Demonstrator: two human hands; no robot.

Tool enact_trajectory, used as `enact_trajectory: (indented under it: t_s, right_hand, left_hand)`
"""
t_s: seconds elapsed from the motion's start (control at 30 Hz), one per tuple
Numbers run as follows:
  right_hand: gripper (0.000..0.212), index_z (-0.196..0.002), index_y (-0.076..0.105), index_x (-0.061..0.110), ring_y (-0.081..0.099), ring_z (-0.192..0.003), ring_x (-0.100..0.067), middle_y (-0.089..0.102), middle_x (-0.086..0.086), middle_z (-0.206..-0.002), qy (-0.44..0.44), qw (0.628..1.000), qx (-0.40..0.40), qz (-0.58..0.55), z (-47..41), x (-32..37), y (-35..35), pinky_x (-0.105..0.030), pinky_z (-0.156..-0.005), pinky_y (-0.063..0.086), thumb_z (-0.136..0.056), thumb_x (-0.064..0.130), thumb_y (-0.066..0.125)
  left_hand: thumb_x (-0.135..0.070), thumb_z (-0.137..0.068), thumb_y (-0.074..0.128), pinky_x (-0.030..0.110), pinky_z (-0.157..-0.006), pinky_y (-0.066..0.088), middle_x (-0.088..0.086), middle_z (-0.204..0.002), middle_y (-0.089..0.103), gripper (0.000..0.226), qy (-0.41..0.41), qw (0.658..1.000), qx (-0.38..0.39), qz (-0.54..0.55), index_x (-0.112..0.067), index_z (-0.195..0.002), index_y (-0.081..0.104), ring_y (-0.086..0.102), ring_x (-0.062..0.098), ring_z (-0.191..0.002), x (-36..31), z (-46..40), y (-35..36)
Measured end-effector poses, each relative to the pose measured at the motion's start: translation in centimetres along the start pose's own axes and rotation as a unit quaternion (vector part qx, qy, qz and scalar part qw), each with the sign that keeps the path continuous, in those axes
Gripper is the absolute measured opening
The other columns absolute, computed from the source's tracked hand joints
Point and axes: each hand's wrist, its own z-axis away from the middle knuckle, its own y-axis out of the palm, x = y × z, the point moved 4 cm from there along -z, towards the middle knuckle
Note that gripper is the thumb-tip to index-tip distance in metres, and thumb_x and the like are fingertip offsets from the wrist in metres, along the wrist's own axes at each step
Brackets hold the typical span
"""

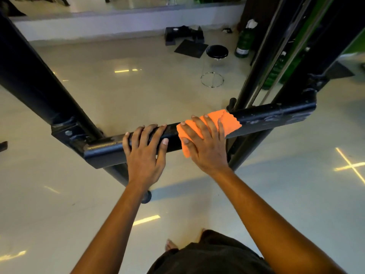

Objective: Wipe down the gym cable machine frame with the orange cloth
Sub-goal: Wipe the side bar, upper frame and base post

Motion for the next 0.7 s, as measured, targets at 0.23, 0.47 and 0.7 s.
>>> enact_trajectory:
  t_s: [0.23,0.47,0.7]
  right_hand:
    - [0.041,-0.155,0.056,0.03,0.029,-0.16,-0.035,0.046,-0.003,-0.166,0.122,0.992,0.0,-0.003,-0.4,-1.1,-1.6,-0.063,-0.132,0.014,-0.117,0.039,0.043]
    - [0.047,-0.163,0.047,0.036,0.026,-0.163,-0.032,0.039,0.0,-0.172,0.005,0.999,0.044,-0.003,0.0,1.1,-0.8,-0.057,-0.134,0.011,-0.118,0.044,0.042]
    - [0.044,-0.159,0.052,0.033,0.026,-0.162,-0.032,0.041,-0.002,-0.17,0.11,0.994,0.018,0.002,0.7,-7.6,-2.9,-0.062,-0.131,0.016,-0.117,0.039,0.044]
  left_hand:
    - [-0.033,-0.114,0.049,0.052,-0.127,0.023,-0.003,-0.155,0.057,0.043,0.008,0.999,-0.026,0.031,-0.023,-0.155,0.056,0.047,0.03,-0.145,-0.6,0.2,0.2]
    - [-0.011,-0.105,0.059,0.054,-0.125,0.025,-0.004,-0.155,0.057,0.047,0.05,0.996,0.002,0.077,-0.021,-0.151,0.059,0.048,0.026,-0.146,-1.3,-0.3,0.8]
    - [-0.018,-0.109,0.056,0.058,-0.129,0.017,-0.006,-0.157,0.055,0.043,0.033,0.994,0.017,0.106,-0.023,-0.152,0.059,0.042,0.024,-0.152,-5.1,-0.5,1.5]
